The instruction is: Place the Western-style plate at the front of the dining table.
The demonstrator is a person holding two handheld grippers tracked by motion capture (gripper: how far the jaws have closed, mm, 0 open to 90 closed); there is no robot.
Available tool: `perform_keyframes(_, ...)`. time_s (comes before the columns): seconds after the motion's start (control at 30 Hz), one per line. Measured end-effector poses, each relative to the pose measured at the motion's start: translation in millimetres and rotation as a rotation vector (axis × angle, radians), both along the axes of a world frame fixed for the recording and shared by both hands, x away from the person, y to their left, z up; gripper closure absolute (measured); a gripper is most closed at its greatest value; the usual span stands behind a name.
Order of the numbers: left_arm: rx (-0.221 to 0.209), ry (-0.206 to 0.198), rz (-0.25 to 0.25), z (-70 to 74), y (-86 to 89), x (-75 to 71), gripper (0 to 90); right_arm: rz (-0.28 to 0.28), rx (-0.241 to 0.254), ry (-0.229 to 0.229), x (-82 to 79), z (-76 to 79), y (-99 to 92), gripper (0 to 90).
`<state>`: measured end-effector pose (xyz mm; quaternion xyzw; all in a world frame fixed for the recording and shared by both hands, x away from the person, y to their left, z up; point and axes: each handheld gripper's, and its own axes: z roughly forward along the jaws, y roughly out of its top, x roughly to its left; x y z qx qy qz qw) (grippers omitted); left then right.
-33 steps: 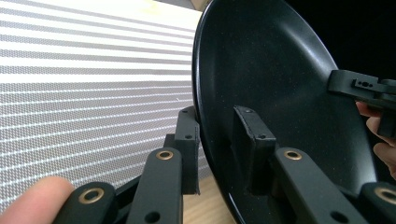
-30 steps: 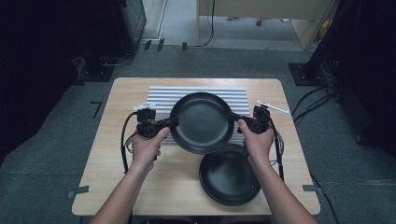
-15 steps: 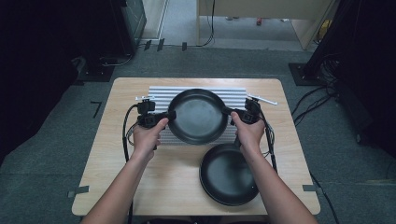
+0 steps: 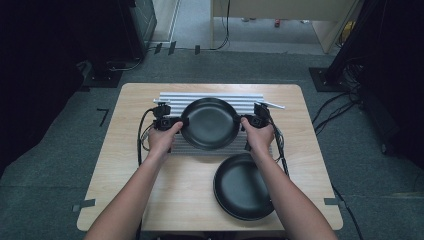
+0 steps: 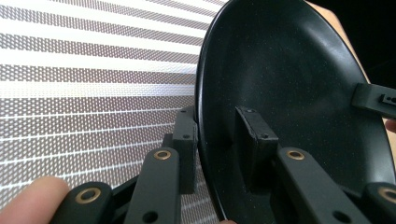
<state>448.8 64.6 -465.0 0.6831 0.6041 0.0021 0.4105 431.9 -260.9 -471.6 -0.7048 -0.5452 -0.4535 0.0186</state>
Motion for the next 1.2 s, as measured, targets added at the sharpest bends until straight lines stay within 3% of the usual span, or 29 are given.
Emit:
perform_keyframes(0.17,0.005,0.038,0.023,-8.0,-5.3,12.9,71.5,-0.019,-0.021,0.016,12.2,-9.1,-0.7,81.5)
perform_keyframes(0.73,0.066,0.095,0.096,-18.5,-2.6,36.8,71.2,-0.056,-0.044,0.051,38.5,-30.4,16.3,79.4)
perform_keyframes(0.9,0.049,0.144,0.106,-27.4,1.1,41.3,70.7,-0.036,-0.079,0.051,43.7,-32.4,20.2,80.0)
perform_keyframes(1.2,0.042,0.148,0.122,-31.6,0.7,43.2,70.5,-0.042,-0.098,0.028,45.8,-36.9,21.2,80.5)
